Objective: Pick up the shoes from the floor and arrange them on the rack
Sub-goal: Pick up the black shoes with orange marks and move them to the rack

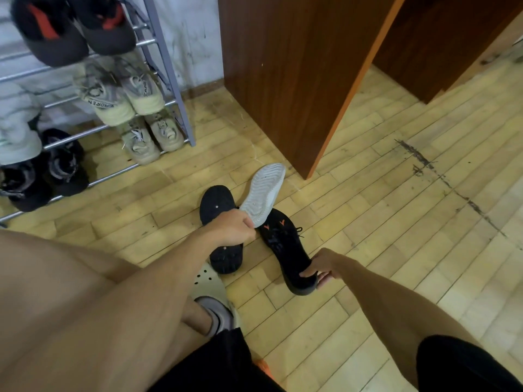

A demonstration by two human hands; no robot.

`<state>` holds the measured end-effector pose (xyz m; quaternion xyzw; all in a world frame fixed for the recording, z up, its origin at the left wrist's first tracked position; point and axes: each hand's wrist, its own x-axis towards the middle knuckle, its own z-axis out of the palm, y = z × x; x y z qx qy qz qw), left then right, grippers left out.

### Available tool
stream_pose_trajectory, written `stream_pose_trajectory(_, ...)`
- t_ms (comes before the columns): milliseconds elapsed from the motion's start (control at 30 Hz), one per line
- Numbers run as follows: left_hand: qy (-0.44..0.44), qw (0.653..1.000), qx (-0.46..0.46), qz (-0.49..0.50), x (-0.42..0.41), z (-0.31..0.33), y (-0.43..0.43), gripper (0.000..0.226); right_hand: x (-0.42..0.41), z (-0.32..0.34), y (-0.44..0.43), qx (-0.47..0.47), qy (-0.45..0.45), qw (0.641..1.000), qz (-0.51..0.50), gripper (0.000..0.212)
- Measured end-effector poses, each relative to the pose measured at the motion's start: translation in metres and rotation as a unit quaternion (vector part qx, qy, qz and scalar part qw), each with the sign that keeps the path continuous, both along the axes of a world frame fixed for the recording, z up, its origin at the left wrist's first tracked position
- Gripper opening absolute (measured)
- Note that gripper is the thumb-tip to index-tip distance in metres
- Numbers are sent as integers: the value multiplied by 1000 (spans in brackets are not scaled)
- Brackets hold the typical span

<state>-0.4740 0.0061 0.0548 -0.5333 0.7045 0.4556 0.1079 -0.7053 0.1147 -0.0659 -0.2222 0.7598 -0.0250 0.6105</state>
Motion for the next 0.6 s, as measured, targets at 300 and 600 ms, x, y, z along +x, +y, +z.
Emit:
stream_pose_trajectory(300,33,999,2,-24,-43,24,12,31,-25,61,5,-93,35,979,-178,46)
stream_pose_trajectory(600,109,978,-47,170,-17,84,-23,25,29,155,-78,-314,-57,945,-73,44)
